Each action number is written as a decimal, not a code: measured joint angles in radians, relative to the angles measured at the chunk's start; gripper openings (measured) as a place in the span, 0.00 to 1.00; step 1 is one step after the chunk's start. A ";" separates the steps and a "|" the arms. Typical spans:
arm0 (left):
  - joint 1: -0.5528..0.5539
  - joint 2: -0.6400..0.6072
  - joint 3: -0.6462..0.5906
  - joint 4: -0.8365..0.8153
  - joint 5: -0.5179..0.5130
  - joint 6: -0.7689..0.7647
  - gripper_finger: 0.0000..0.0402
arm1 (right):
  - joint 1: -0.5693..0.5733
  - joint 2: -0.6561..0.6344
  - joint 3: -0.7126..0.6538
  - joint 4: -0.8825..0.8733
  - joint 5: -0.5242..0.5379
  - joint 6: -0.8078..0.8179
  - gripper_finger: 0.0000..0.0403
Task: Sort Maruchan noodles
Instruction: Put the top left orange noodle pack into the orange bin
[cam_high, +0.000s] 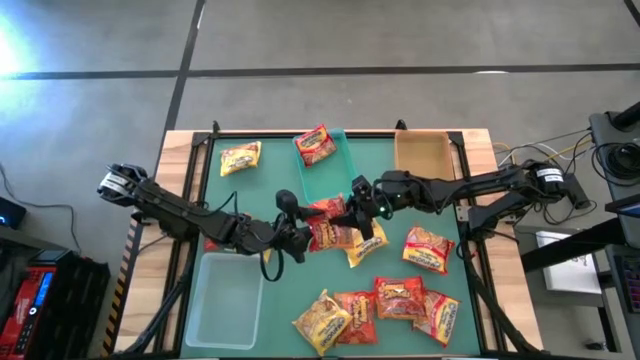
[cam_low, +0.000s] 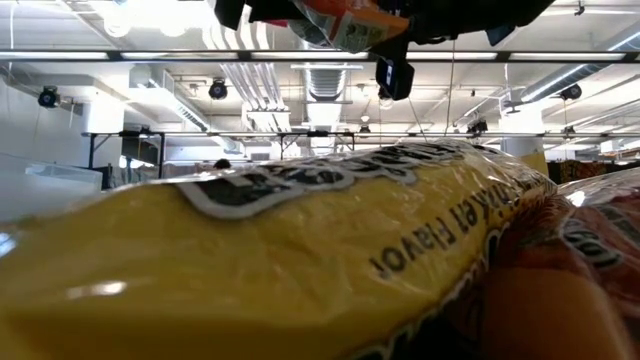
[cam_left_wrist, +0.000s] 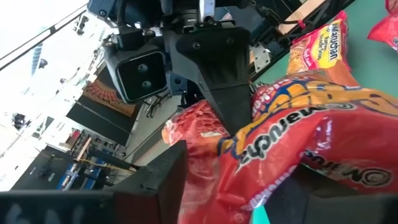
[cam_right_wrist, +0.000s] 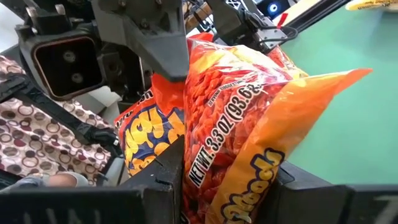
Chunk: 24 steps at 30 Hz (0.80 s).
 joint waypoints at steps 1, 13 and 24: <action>0.000 0.000 0.000 0.000 0.000 -0.005 0.43 | 0.000 0.000 0.000 -0.001 0.000 0.002 0.27; -0.009 -0.007 0.000 -0.063 -0.335 0.080 0.60 | -0.069 -0.015 0.075 -0.219 0.022 0.000 0.26; 0.006 -0.009 -0.015 -0.209 -0.581 -0.052 0.60 | -0.214 -0.021 0.342 -0.714 0.072 -0.180 0.26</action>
